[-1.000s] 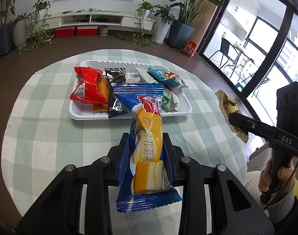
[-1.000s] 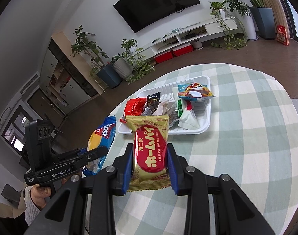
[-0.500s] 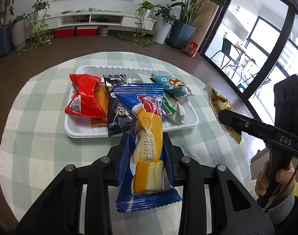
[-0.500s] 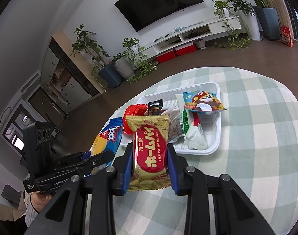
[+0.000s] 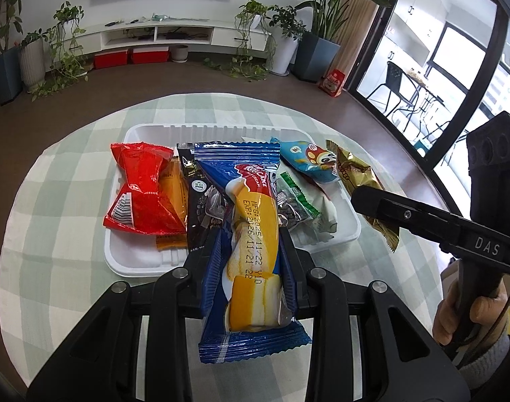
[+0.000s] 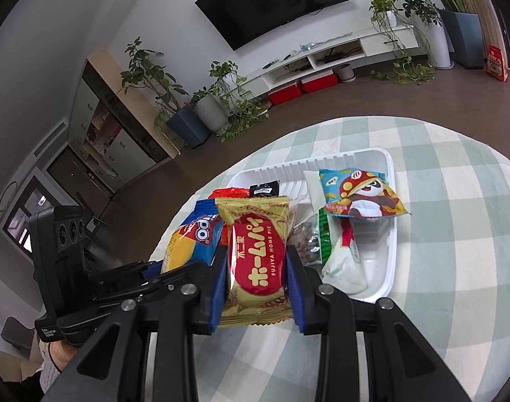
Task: Organize snacks
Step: 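Carry the wafer packet with the left tool while the right tool carries the gold-red snack, then lower the wafer packet into the tray with the left tool while the right tool releases the gold-red snack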
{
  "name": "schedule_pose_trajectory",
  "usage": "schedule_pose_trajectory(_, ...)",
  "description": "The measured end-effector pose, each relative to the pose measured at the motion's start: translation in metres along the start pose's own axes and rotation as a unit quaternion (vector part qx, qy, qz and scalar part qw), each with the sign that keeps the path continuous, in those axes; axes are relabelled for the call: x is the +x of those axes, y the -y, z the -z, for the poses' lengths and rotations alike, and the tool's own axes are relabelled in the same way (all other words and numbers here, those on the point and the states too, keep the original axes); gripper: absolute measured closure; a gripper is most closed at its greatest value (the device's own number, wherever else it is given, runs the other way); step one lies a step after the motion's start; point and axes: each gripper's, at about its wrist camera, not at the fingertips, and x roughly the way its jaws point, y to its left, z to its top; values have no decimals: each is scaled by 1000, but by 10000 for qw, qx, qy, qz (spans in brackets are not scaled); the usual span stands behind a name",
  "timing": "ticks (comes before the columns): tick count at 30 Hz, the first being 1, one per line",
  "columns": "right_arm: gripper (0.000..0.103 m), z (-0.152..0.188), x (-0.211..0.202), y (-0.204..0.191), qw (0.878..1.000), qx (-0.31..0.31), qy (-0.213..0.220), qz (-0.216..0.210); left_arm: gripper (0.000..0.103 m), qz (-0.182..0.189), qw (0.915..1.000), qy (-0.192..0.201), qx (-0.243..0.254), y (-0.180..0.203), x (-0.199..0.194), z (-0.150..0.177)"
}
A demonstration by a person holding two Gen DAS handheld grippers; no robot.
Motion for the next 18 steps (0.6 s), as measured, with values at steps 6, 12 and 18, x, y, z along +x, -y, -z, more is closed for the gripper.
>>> schedule_pose_trajectory(6, 68, -9, 18, 5, 10000, 2, -54, 51, 73, -64, 10000, -21, 21, -5, 16, -8)
schedule_pose_trajectory(12, 68, -16, 34, 7, 9999, -9, -91, 90, 73, -118, 9999, -8, 40, -10, 30, -18)
schedule_pose_trajectory(18, 67, -21, 48, 9, 9998, -41, -137, 133, 73, -201, 9997, -14, 101, -14, 42, -25)
